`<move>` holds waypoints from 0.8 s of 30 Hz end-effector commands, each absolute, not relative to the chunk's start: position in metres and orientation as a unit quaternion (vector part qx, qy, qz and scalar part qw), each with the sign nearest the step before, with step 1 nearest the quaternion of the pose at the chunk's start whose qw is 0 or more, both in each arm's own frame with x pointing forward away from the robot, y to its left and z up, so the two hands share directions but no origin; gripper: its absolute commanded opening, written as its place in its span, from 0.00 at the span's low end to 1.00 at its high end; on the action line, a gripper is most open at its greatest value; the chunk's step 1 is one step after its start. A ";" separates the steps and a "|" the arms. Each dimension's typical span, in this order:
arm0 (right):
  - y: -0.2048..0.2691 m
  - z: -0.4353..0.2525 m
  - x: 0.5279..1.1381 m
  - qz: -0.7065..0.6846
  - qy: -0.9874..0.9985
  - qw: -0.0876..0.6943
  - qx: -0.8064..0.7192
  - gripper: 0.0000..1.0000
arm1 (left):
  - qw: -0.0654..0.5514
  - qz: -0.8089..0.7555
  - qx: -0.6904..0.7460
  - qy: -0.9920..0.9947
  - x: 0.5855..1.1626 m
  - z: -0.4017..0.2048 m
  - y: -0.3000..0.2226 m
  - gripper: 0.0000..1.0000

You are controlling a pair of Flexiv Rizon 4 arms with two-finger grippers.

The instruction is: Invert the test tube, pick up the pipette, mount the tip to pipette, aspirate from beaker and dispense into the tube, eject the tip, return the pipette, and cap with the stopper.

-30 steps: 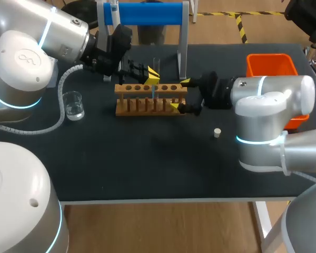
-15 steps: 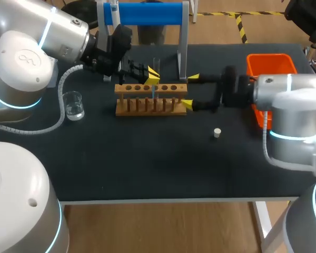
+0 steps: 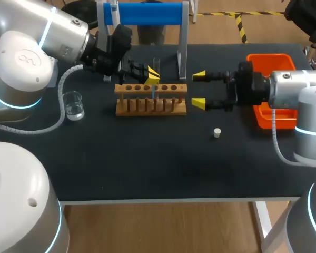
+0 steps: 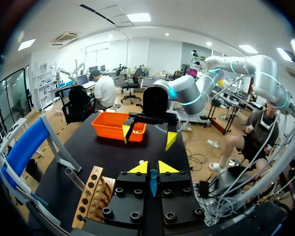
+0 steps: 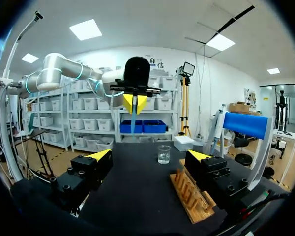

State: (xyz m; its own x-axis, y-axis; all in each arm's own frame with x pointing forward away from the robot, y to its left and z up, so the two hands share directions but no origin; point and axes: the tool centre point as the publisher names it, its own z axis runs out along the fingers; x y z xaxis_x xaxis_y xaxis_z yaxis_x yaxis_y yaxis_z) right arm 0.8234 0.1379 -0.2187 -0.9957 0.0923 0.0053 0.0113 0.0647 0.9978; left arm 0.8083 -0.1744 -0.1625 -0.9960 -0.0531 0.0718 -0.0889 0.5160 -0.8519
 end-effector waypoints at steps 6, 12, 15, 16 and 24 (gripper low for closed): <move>0.162 -0.210 0.814 0.695 0.718 0.016 0.024 1.00 | 0.006 0.490 0.030 -0.871 0.801 -0.160 -0.174 0.00; 0.171 -0.208 0.806 0.703 0.711 -0.001 0.016 1.00 | -0.001 0.489 0.020 -0.872 0.792 -0.161 -0.185 0.00; 0.173 -0.206 0.802 0.708 0.706 -0.008 0.013 1.00 | -0.002 0.488 0.018 -0.873 0.788 -0.162 -0.191 0.00; 0.173 -0.206 0.800 0.710 0.704 -0.009 0.013 1.00 | -0.001 0.489 0.015 -0.872 0.787 -0.162 -0.194 0.00; 0.179 -0.203 0.792 0.720 0.693 -0.024 0.007 1.00 | 0.000 0.487 0.013 -0.873 0.784 -0.162 -0.199 0.00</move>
State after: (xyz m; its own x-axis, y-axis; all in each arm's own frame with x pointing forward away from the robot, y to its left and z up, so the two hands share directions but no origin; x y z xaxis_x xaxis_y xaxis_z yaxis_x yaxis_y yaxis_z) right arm 0.7923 0.1773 -0.2016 -0.9987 -0.0227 0.0447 0.0454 -0.0329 0.9984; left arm 0.7842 -0.1971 -0.1623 -0.9997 -0.0217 0.0126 -0.0221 0.5208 -0.8534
